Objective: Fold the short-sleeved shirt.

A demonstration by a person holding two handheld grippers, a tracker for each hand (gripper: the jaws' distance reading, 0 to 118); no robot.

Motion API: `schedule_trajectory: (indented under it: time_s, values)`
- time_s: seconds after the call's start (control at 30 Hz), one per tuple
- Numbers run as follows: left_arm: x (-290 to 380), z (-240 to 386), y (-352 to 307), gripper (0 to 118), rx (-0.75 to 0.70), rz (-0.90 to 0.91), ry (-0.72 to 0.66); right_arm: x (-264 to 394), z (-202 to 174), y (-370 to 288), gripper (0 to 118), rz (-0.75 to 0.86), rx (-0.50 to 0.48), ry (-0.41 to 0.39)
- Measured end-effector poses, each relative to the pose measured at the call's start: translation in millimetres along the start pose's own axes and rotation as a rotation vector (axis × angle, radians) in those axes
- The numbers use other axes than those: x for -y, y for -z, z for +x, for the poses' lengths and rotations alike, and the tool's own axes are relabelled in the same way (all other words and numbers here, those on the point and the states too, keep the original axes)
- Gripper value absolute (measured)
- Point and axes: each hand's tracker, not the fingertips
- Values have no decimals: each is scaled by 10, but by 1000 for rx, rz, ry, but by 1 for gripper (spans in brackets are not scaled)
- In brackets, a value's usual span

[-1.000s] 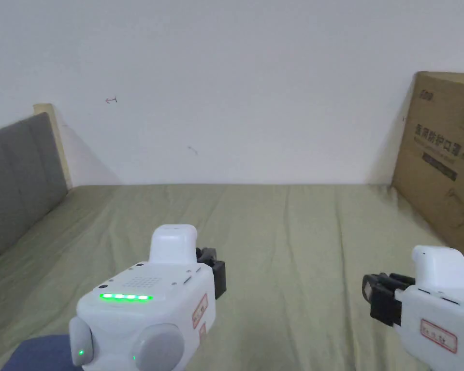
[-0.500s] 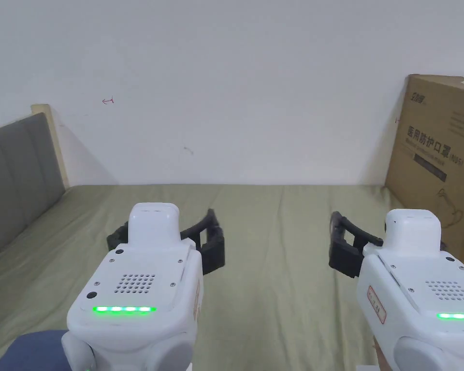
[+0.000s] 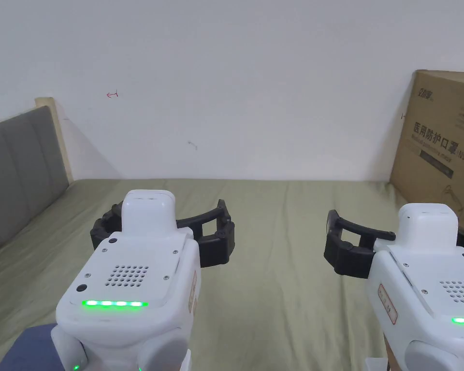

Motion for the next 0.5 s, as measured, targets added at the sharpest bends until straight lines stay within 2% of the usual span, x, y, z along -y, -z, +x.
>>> schedule_trajectory:
  time_s: [0.5]
  values:
    - [92,-19,19,114,38,-70,-26,36,10,-19,118,-37,6,14]
